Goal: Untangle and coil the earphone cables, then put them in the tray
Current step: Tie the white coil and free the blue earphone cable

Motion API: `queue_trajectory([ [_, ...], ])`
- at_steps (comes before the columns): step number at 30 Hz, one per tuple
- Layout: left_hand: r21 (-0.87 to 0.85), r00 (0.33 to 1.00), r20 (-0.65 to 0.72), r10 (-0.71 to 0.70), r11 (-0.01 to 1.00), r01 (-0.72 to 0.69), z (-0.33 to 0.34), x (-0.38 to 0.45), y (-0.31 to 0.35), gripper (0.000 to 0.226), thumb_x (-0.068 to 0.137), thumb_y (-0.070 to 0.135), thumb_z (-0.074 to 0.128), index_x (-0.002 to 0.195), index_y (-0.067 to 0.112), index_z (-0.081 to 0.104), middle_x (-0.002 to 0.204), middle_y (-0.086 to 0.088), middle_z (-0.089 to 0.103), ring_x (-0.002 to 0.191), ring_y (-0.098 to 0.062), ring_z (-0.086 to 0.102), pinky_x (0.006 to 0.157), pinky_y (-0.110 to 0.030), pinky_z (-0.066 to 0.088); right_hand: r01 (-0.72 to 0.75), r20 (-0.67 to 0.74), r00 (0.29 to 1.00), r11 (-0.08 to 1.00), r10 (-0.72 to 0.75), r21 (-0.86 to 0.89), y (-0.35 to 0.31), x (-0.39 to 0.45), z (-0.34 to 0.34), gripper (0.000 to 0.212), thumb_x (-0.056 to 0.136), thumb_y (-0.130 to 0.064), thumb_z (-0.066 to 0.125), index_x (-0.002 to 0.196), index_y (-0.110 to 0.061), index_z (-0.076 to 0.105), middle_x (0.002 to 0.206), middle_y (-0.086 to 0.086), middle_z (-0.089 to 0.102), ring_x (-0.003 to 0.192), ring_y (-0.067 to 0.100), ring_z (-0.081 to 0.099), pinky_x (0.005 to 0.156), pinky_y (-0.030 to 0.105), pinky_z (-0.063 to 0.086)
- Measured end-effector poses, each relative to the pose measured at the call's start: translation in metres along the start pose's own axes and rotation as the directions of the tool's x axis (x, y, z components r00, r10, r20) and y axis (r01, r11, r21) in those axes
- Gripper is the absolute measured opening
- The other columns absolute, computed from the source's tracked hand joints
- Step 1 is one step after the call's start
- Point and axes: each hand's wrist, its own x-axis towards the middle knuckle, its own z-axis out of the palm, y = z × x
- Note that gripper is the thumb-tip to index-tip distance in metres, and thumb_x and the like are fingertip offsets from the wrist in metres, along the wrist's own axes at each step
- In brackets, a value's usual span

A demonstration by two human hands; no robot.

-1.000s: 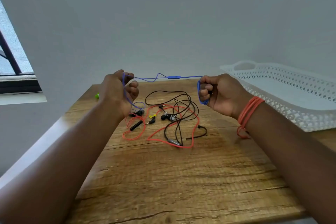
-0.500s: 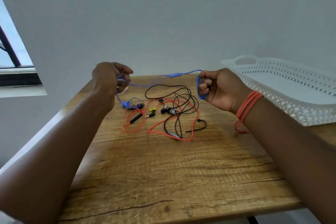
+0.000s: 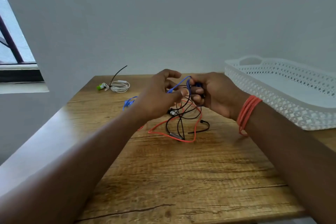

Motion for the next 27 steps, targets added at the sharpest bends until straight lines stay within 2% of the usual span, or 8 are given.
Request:
queue_trajectory([
  [3, -0.135, 0.998, -0.056, -0.024, 0.991, 0.016, -0.012, 0.002, 0.002, 0.017, 0.096, 0.012, 0.059, 0.111, 0.006, 0.065, 0.080, -0.003, 0.070, 0.043, -0.009, 0.046, 0.042, -0.018, 0.040, -0.031, 0.056, 0.998, 0.998, 0.027, 0.061, -0.007, -0.005, -0.005, 0.038, 0.103, -0.032, 0.039, 0.071, -0.014, 0.047, 0.050, -0.003, 0.032, 0.040, 0.011, 0.035, 0.043, 0.020, 0.029],
  [7, -0.274, 0.995, -0.080, -0.066, 0.961, 0.042, -0.024, 0.004, 0.004, 0.021, 0.097, 0.019, 0.055, 0.108, 0.008, 0.069, 0.077, 0.001, 0.066, 0.040, -0.006, 0.029, 0.039, -0.015, 0.026, -0.140, 0.328, 0.942, 0.974, 0.075, 0.178, -0.011, -0.010, -0.001, 0.039, 0.103, -0.036, 0.035, 0.072, -0.015, 0.044, 0.049, -0.005, 0.028, 0.039, 0.008, 0.032, 0.044, 0.020, 0.021],
  [11, -0.204, 0.991, -0.023, -0.132, 0.971, 0.124, -0.011, 0.001, -0.001, 0.027, 0.100, 0.024, 0.050, 0.099, 0.002, 0.066, 0.067, 0.003, 0.057, 0.038, -0.003, 0.033, 0.039, -0.015, 0.025, -0.174, 0.501, 0.863, 0.888, -0.071, 0.425, -0.016, -0.012, 0.004, 0.032, 0.103, -0.029, 0.033, 0.079, -0.014, 0.047, 0.049, -0.007, 0.034, 0.042, 0.005, 0.039, 0.048, 0.018, 0.027],
  [15, -0.172, 0.994, 0.090, -0.066, 0.982, 0.081, 0.018, -0.007, 0.009, 0.032, 0.104, 0.025, 0.038, 0.088, 0.005, 0.056, 0.059, -0.007, 0.052, 0.035, -0.007, 0.034, 0.037, -0.016, 0.028, -0.076, 0.380, 0.899, 0.775, -0.219, 0.627, -0.021, -0.013, 0.007, 0.021, 0.099, -0.014, 0.038, 0.099, -0.002, 0.055, 0.058, -0.003, 0.048, 0.052, 0.005, 0.052, 0.051, 0.015, 0.045],
  [20, -0.029, 0.997, 0.070, -0.009, 1.000, 0.011, 0.018, -0.004, 0.002, 0.035, 0.104, 0.031, 0.038, 0.081, 0.019, 0.061, 0.053, -0.001, 0.052, 0.045, -0.016, 0.039, 0.047, -0.024, 0.031, 0.125, 0.154, 0.935, 0.704, -0.319, 0.699, -0.018, -0.011, 0.015, 0.024, 0.101, -0.006, 0.039, 0.109, 0.009, 0.056, 0.072, 0.007, 0.066, 0.074, 0.016, 0.071, 0.069, 0.019, 0.058],
  [23, 0.176, 0.977, 0.213, 0.029, 0.982, -0.068, 0.019, -0.008, -0.006, 0.035, 0.102, 0.038, 0.041, 0.093, 0.020, 0.069, 0.049, 0.007, 0.050, 0.045, -0.013, 0.041, 0.050, -0.028, 0.036, 0.382, -0.079, 0.911, 0.758, -0.404, 0.529, -0.020, -0.007, 0.003, 0.021, 0.101, -0.006, 0.042, 0.108, 0.005, 0.058, 0.076, 0.009, 0.070, 0.081, 0.023, 0.073, 0.074, 0.023, 0.058],
  [25, 0.250, 0.971, 0.220, 0.093, 0.957, -0.148, 0.024, -0.009, -0.005, 0.033, 0.100, 0.041, 0.044, 0.092, 0.022, 0.069, 0.046, 0.013, 0.046, 0.041, -0.003, 0.038, 0.051, -0.028, 0.035, 0.549, -0.242, 0.829, 0.816, -0.504, 0.182, -0.021, -0.006, -0.006, 0.019, 0.101, -0.007, 0.044, 0.108, 0.002, 0.059, 0.078, 0.010, 0.069, 0.083, 0.024, 0.073, 0.076, 0.025, 0.058],
  [27, 0.279, 0.962, 0.192, 0.192, 0.930, -0.241, 0.025, -0.010, 0.001, 0.030, 0.100, 0.041, 0.046, 0.085, 0.026, 0.067, 0.045, 0.015, 0.043, 0.041, -0.003, 0.036, 0.052, -0.028, 0.029, 0.561, -0.331, 0.721, 0.793, -0.609, -0.239, -0.017, -0.002, -0.013, 0.018, 0.100, -0.008, 0.045, 0.103, -0.001, 0.062, 0.075, 0.010, 0.068, 0.079, 0.024, 0.072, 0.073, 0.027, 0.059],
])
